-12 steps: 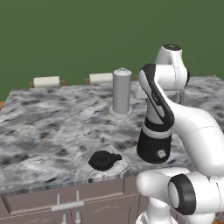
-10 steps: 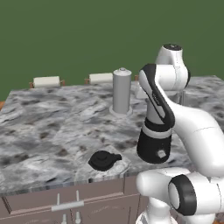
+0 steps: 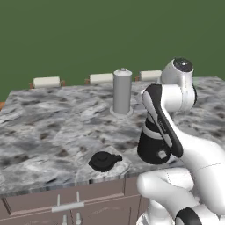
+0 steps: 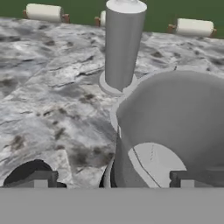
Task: Close the lid blender by securely placing the lid on top.
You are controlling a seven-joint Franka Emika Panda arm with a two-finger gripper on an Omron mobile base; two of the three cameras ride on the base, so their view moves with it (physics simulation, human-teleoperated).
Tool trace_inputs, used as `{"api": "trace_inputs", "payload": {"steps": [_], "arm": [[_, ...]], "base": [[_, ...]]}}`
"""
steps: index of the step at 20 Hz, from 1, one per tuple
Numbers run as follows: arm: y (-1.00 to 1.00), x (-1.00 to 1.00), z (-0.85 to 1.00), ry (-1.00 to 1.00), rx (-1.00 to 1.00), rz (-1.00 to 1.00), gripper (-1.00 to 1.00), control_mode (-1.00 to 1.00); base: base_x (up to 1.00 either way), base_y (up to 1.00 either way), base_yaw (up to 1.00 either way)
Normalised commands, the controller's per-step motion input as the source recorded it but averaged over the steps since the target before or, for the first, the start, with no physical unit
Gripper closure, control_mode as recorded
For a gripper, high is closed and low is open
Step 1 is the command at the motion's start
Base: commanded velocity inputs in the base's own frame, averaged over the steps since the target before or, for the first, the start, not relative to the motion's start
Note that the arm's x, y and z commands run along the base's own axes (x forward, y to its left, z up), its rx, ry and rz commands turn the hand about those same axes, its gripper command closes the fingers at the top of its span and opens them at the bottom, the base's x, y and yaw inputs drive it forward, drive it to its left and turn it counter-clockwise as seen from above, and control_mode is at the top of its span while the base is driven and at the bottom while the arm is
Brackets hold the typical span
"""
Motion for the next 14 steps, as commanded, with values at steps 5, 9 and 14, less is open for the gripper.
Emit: {"api": "trace_inputs", "payload": {"steps": [5,9,14], "arm": [[0.99,-0.39,-0.01,0.06,-0.01,0.0,-1.0,-1.0],[1.0,-0.15,0.0,0.2,-0.01,0.0,-1.0,-1.0],[0.74,-0.12,0.05,0.13,0.0,0.0,-1.0,-1.0]], "base": [[0.0,0.0,0.0],[0.0,0.0,0.0],[0.0,0.0,0.0]]}}
